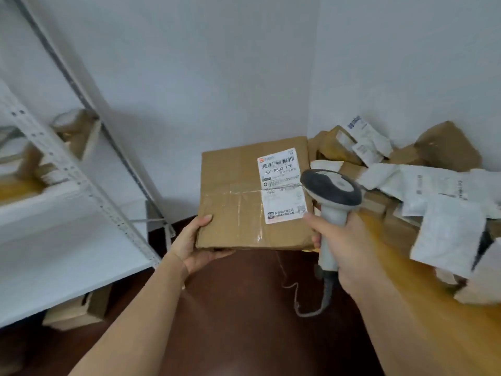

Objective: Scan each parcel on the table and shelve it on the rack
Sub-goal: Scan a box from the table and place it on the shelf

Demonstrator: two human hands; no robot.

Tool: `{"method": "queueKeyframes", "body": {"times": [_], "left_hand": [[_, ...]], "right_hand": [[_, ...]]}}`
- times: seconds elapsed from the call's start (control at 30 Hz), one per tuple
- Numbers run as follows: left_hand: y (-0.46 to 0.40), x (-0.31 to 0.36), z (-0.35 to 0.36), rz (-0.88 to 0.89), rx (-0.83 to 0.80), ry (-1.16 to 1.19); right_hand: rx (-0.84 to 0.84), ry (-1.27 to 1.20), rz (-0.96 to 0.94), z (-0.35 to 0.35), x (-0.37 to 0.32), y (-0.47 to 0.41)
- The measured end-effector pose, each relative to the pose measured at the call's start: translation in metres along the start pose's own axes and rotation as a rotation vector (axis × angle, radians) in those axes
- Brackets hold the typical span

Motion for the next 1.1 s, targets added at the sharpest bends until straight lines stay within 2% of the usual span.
{"method": "queueKeyframes", "body": {"times": [0.27, 0.43, 0.57, 0.8, 1.1], "left_hand": [[0.150, 0.149, -0.217, 0.311, 0.232, 0.116], [0.271, 0.237, -0.356, 0.496, 0.458, 0.162], [0.335, 0.293, -0.436, 0.607, 0.578, 0.263], [0.362, 0.357, -0.557, 0.710, 0.824, 0.392], [0.319, 0.497, -0.665, 0.610, 1.032, 0.340]], "right_hand": [[-0.409, 0.133, -0.170, 0.278, -0.023, 0.073], [-0.687, 0.166, -0.177, 0.456, -0.034, 0.147], [-0.815, 0.196, -0.187, 0.563, -0.044, 0.189], [-0.921, 0.221, -0.144, 0.717, -0.031, 0.203], [-0.917, 0.248, -0.080, 0.905, -0.030, 0.147]]}}
Point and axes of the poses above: each hand's wrist, its own y-axis away from the middle knuckle, its own z-axis out of the palm, x = y × z, the point moved 6 cm from there along -y, towards the middle knuckle, and after that the axes turned 7 degrees about y, right-handed, at the moved point
